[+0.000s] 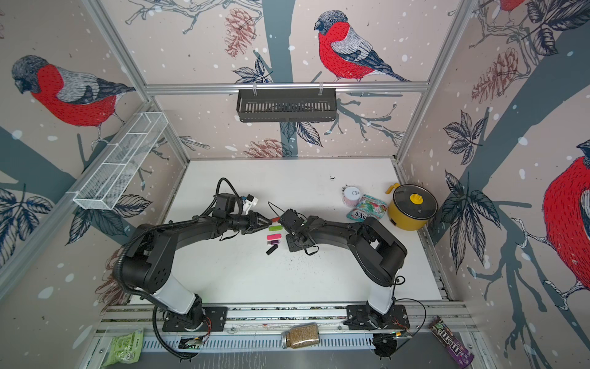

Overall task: Close the usb drive cover
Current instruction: Pick up the cover from the center of the board.

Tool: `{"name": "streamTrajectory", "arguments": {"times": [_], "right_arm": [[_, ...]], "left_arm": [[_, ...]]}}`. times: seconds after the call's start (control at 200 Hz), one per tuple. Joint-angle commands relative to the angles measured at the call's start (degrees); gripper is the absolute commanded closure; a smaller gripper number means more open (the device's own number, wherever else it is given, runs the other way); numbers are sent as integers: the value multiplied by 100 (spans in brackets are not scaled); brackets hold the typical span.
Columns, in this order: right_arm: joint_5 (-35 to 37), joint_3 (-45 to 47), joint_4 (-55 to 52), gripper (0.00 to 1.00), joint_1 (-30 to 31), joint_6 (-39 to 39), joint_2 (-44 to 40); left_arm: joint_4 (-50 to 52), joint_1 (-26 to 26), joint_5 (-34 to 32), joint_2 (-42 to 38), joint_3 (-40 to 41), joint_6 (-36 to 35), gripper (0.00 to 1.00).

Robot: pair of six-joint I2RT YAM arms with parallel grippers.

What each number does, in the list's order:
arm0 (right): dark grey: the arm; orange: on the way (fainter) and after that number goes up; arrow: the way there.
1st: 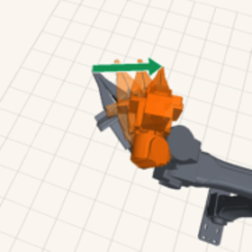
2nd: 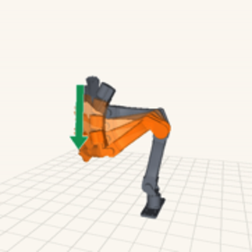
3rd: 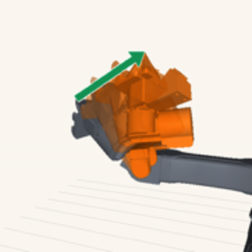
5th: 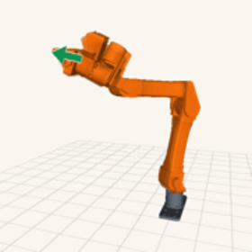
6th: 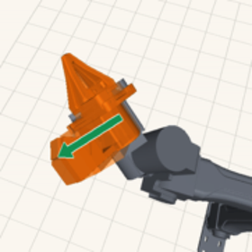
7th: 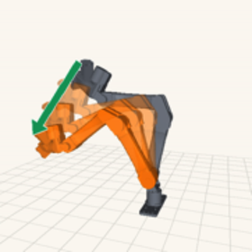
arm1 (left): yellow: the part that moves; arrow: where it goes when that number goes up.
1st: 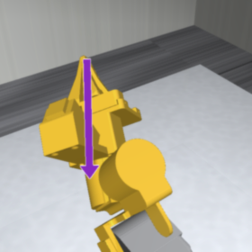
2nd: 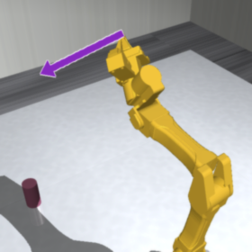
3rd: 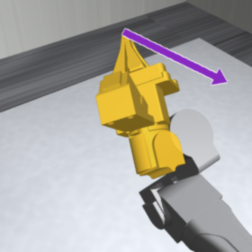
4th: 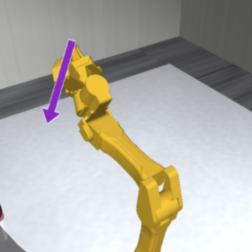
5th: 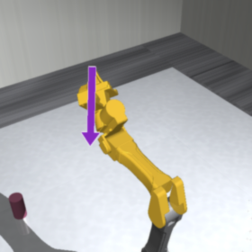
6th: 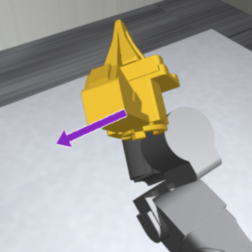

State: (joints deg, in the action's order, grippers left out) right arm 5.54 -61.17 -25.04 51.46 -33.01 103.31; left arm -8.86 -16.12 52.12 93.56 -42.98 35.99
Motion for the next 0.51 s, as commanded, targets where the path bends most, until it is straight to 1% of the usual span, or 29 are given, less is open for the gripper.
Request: {"name": "streamTrajectory", "arguments": {"times": [0.0, 0.33, 0.5], "right_arm": [[-141, 46, -300, 70, 23, -47, -1], [-203, 96, -323, 73, 18, 3, -21], [-238, 70, -309, 77, 9, 99, 3]], "left_arm": [[-212, 12, 20, 11, -13, -32, 64], [-221, 12, 27, 18, -32, -23, 64], [-230, 12, 40, 33, -31, -13, 64]]}}
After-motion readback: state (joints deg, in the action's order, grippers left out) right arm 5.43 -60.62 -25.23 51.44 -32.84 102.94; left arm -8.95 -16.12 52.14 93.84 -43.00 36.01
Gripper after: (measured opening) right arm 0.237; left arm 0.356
